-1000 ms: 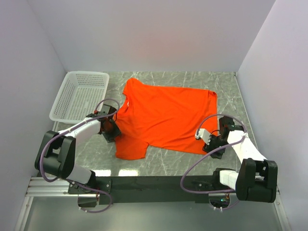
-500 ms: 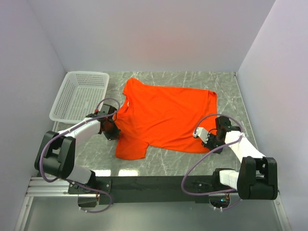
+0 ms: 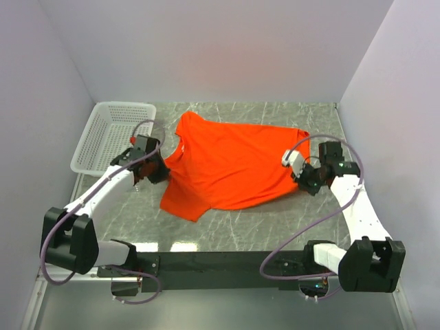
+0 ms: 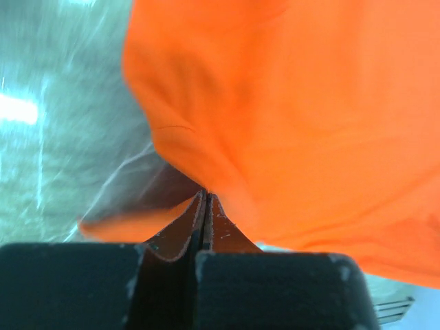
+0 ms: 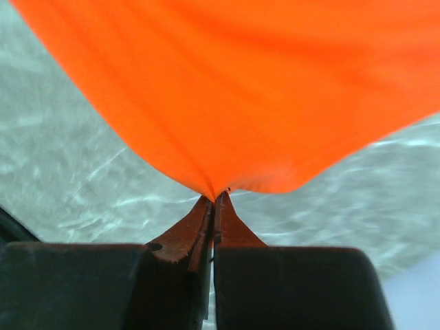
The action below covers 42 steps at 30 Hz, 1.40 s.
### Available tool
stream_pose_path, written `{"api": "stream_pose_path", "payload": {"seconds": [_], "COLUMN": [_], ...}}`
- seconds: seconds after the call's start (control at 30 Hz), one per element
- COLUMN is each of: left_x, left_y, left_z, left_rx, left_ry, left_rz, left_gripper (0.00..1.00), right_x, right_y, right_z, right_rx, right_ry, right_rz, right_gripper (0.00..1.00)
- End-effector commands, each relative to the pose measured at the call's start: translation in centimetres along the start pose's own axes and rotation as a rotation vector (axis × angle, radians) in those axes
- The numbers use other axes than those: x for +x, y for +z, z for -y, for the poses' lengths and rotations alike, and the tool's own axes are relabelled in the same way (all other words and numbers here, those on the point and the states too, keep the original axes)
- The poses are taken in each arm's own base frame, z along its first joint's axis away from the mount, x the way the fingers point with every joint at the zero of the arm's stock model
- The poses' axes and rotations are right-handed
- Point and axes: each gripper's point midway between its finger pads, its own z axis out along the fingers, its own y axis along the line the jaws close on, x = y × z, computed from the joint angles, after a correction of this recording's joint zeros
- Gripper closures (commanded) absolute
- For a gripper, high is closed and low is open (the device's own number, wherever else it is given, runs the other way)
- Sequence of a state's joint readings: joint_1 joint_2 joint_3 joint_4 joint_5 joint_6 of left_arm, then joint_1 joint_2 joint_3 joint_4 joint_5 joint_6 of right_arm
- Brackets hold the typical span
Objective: Fold and stack the t-shirts
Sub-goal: Flatten the tshirt out
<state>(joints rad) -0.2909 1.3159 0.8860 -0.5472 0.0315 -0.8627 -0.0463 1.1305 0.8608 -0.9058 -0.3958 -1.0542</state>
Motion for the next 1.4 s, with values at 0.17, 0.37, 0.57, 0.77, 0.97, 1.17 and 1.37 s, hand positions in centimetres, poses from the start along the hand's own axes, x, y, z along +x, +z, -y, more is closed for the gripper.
{"api": "stream_pose_path", "payload": {"seconds": [0.17, 0.37, 0.57, 0.77, 0.97, 1.17, 1.37], "left_x": [-11.5, -24.4, -33.2, -32.0, -26.0, -13.9, -3.1], "left_y": [-4.3, -8.8, -25.4, -30.6, -21.4, -11.9, -6.5], "left_z": [8.8, 21.0, 30.6, 29.2, 26.9, 28.1, 30.3], "left_rx": [0.268, 0.527, 1.038, 1.081, 0.991, 0.907, 0.905], "left_ry": [-0.030, -0.027, -0.053, -0.044, 0.065, 0.281, 0.506], "left_rz": [0.227, 0.363, 0.629, 0.695, 0.432, 0.163, 0.056], "left_gripper": [0.99, 1.00, 0.99, 0.99, 0.96, 0.68, 0.58], "right_x": [-9.8, -18.7, -26.5, -27.3, -24.0, -22.0, -23.1], "right_y": [-6.7, -16.4, -33.7, -38.8, -31.5, -29.0, -28.0], "right_z": [9.2, 20.7, 25.6, 22.3, 21.4, 20.4, 18.5], "right_rx": [0.255, 0.600, 0.962, 1.020, 0.908, 0.873, 0.769], "right_ry": [0.157, 0.306, 0.290, 0.191, 0.226, 0.254, 0.279], "right_rz": [0.248, 0.456, 0.807, 0.893, 0.776, 0.716, 0.734], "right_gripper": [1.00, 1.00, 1.00, 1.00, 1.00, 1.00, 1.00]}}
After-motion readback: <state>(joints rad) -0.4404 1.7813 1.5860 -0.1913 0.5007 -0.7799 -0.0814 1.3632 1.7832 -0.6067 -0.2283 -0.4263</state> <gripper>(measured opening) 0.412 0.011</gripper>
